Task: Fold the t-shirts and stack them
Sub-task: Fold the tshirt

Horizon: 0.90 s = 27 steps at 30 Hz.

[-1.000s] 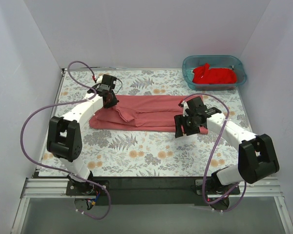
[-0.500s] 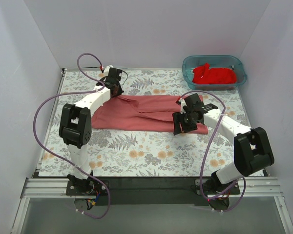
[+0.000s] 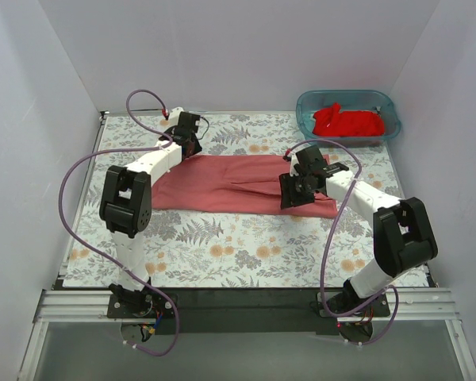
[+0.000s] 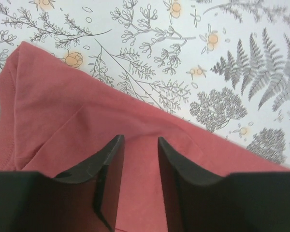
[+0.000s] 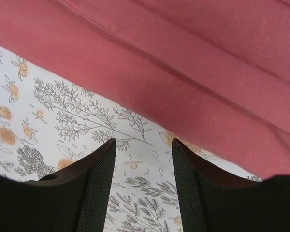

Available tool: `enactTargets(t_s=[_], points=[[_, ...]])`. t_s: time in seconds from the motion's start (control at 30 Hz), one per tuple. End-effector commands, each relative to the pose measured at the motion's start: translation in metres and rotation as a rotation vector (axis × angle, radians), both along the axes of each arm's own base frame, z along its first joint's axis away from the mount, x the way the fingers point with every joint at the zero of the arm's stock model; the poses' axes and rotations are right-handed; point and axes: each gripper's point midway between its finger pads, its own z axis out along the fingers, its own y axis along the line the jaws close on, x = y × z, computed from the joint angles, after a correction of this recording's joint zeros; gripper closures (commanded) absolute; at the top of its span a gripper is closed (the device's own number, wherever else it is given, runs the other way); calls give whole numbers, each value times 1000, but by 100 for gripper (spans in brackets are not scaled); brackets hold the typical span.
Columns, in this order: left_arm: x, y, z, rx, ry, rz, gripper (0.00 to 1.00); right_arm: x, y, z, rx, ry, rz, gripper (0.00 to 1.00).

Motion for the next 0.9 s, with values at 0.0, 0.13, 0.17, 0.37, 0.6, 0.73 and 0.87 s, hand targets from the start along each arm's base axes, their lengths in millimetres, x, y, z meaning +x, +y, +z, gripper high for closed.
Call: enactTargets(t_s=[0.0, 0.13, 0.17, 0.37, 0.6, 0.73, 0.87], points=[[8, 9, 25, -3, -81, 65, 65, 25, 16, 15, 55, -70, -3, 45], [1, 18, 53, -27, -126, 98, 51, 27, 27, 6, 94, -41, 5, 53], [-5, 21, 66, -38, -144, 105, 48, 28, 30, 5, 109, -37, 4, 57], [-55, 37, 71, -81, -127, 145, 48, 44, 35, -7, 104, -49, -17, 62], [-129, 46, 60, -171, -91, 127, 48, 89, 25, -15, 50, -97, -75, 62], [-164, 51, 52, -205, -70, 118, 48, 124, 12, -14, 41, -126, -146, 62], [-186, 53, 32, -217, -26, 124, 48, 155, -8, -1, 56, -169, -227, 61]])
